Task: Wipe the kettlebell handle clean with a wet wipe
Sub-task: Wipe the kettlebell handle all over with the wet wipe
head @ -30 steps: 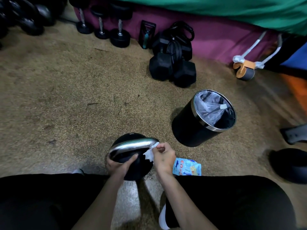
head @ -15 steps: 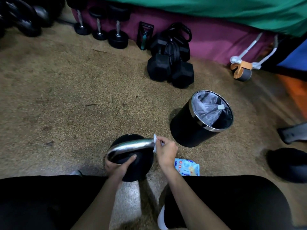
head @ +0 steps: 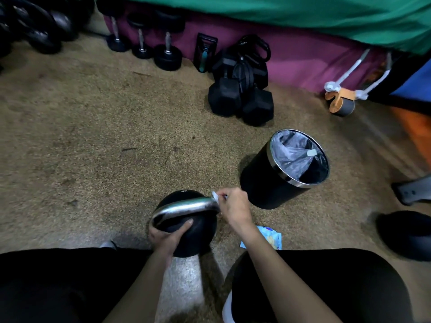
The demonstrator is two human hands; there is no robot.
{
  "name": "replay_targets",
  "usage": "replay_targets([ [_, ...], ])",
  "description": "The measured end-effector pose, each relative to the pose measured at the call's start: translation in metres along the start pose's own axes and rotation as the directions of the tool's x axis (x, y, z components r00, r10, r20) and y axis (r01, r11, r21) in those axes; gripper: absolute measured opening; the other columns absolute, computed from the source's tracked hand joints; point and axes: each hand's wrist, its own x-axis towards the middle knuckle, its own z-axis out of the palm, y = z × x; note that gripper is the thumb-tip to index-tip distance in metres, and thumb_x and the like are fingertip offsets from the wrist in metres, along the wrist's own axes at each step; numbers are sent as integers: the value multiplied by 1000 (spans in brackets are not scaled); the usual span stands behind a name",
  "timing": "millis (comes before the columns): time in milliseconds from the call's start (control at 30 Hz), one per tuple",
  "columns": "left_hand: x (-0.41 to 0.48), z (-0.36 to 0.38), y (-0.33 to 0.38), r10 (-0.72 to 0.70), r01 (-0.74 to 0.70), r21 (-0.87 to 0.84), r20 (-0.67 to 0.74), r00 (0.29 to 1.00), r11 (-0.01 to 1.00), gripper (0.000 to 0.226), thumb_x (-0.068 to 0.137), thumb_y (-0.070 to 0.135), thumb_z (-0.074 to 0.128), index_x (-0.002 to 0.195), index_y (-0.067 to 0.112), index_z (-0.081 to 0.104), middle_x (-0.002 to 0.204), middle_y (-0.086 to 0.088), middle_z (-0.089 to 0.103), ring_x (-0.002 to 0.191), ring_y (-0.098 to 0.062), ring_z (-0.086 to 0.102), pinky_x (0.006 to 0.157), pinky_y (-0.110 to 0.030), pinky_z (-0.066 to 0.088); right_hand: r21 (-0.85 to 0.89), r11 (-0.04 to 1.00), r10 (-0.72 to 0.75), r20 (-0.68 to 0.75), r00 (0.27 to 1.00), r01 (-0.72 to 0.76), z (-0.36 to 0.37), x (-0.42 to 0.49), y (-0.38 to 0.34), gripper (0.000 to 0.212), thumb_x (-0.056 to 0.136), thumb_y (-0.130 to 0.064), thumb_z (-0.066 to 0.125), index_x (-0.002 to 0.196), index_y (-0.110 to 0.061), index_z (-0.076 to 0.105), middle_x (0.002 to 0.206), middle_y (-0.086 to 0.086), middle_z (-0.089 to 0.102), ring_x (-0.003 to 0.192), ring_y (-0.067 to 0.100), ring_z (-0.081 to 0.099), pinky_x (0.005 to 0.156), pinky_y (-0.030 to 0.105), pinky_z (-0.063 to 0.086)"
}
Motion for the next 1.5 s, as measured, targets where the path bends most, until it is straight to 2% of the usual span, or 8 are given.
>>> replay_targets([
  [333,-2,0,1,-13,14,16,-7,1000,1000,169,5,73,100,157,27,39,155,-7,58,139,-29,60,121,-50,48,-174,984,-8,170,985,38,-5,24,-10,25,87,-8,52,96,-14,75,101,12,72,99,28,65,86,27,46],
  [467,-1,-1,2,4,-3,21,-37,999,1000,175,-1,78,96,157,26,41,155,-8,58,140,-30,60,121,-50,48,-216,972,-43,206,978,88,-4,25,-3,22,84,-14,57,69,-16,72,82,14,70,84,26,65,73,25,46],
  [600,-1,3,3,-28,28,0,-49,998,1000,173,2,71,100,158,26,39,155,-8,58,137,-29,63,118,-52,52,-151,986,-33,263,964,75,-2,35,-16,16,86,-14,61,91,-16,76,96,9,73,92,22,66,85,22,48],
  [733,0,4,3,-21,27,76,-84,996,997,159,19,62,105,159,21,43,158,-10,56,142,-30,59,122,-48,47,-144,989,24,340,940,27,0,49,-17,9,83,-10,68,87,-14,75,101,7,71,95,18,65,85,18,46],
  [1000,-3,3,8,-20,29,105,-83,996,994,169,10,70,94,162,18,40,164,-12,48,148,-32,52,125,-47,42,-222,971,2,384,923,90,-11,53,-20,16,82,-5,59,86,-9,74,92,3,71,86,16,65,79,19,50],
  [1200,-6,1,7,19,-13,114,-44,999,993,172,12,78,96,162,18,36,164,-12,48,149,-31,51,126,-48,42,-335,931,82,580,811,146,-6,71,-31,21,85,-7,57,99,-6,72,95,5,72,77,15,59,57,17,43],
  [1333,-10,2,9,27,-21,121,-43,999,992,155,34,57,108,164,16,34,167,-14,43,153,-33,46,128,-45,38,-432,868,143,687,713,243,-11,83,-35,33,87,4,47,111,-4,67,78,-5,62,62,11,51,52,20,39],
  [1500,0,1,0,38,-33,116,-38,999,993,172,12,81,93,162,18,37,166,-12,44,154,-31,45,129,-49,37,-456,792,127,774,620,407,4,88,-45,34,88,1,49,116,-10,65,122,3,63,94,15,58,80,25,50],
])
